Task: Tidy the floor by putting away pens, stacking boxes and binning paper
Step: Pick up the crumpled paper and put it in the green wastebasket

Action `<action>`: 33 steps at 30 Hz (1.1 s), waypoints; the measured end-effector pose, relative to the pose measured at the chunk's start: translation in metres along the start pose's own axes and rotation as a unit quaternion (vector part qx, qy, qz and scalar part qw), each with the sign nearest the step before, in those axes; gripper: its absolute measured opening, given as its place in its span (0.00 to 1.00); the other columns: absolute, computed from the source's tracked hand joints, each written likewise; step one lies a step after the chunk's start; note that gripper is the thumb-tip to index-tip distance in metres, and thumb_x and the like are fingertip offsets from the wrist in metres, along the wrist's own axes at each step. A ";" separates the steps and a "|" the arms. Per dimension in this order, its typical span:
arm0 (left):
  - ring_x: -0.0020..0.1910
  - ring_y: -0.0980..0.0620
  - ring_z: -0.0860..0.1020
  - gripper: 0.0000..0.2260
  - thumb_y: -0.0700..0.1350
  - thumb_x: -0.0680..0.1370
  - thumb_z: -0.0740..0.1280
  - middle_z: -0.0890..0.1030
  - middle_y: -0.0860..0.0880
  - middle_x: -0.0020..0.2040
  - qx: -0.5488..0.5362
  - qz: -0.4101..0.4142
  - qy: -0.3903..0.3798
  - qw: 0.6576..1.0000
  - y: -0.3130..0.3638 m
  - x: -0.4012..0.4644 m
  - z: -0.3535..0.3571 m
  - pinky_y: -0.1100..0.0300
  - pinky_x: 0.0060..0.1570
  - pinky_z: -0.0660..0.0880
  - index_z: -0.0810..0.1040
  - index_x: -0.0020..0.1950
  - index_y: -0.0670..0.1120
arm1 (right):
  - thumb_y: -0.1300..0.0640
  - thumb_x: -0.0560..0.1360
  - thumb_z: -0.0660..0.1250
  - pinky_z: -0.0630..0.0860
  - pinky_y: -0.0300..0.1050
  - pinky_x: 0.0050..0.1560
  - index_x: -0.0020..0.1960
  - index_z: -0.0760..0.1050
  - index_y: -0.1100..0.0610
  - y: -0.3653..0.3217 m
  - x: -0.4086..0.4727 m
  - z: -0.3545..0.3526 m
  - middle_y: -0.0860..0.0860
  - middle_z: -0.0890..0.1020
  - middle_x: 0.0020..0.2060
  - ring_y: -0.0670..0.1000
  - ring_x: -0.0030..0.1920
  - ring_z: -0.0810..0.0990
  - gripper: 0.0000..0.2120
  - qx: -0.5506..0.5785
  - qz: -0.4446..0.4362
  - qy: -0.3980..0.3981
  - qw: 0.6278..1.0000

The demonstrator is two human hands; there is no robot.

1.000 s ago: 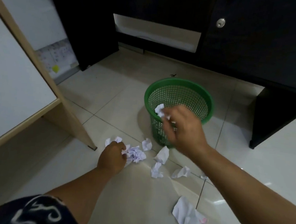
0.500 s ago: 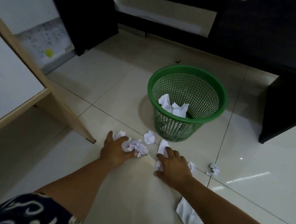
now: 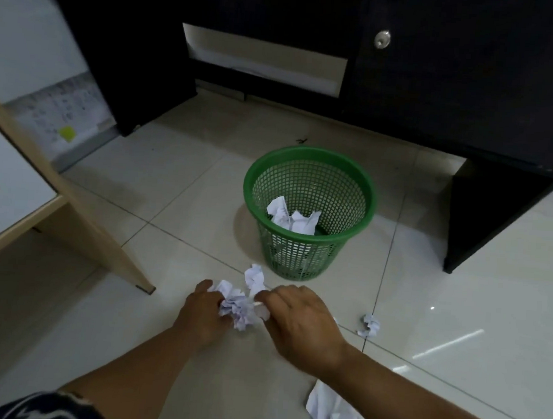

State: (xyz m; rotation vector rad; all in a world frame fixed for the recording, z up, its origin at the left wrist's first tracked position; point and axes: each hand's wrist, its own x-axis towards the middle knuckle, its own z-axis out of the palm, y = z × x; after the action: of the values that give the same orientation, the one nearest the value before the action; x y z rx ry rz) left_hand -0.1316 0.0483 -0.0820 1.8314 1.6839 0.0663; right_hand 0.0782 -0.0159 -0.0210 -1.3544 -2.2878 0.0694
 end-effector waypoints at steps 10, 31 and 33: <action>0.70 0.49 0.68 0.14 0.54 0.69 0.69 0.77 0.45 0.63 -0.048 0.054 0.001 0.997 0.025 -0.018 -0.016 0.62 0.63 0.65 0.82 0.51 0.51 | 0.55 0.77 0.59 0.69 0.52 0.48 0.65 0.72 0.56 0.017 0.061 -0.086 0.51 0.78 0.50 0.56 0.49 0.74 0.17 -0.040 0.131 0.172 0.975; 0.65 0.48 0.71 0.15 0.46 0.74 0.72 0.67 0.46 0.72 -0.137 0.217 0.322 0.911 0.178 0.000 -0.113 0.67 0.56 0.64 0.80 0.61 0.46 | 0.50 0.77 0.62 0.71 0.50 0.49 0.50 0.72 0.54 0.056 0.005 -0.064 0.50 0.74 0.47 0.52 0.49 0.71 0.08 0.005 0.198 0.206 0.958; 0.66 0.46 0.72 0.20 0.49 0.73 0.73 0.67 0.46 0.73 -0.117 0.212 0.296 0.924 0.183 0.010 -0.106 0.65 0.58 0.66 0.78 0.63 0.46 | 0.53 0.76 0.66 0.75 0.51 0.49 0.54 0.74 0.55 0.067 -0.014 -0.048 0.52 0.75 0.49 0.54 0.49 0.74 0.08 0.007 0.220 0.111 0.969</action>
State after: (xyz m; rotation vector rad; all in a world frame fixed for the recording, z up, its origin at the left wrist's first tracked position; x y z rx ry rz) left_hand -0.0168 0.1063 0.0859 2.0738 1.5143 1.0492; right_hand 0.1584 -0.0028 -0.0021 -1.7432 -1.7707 0.0746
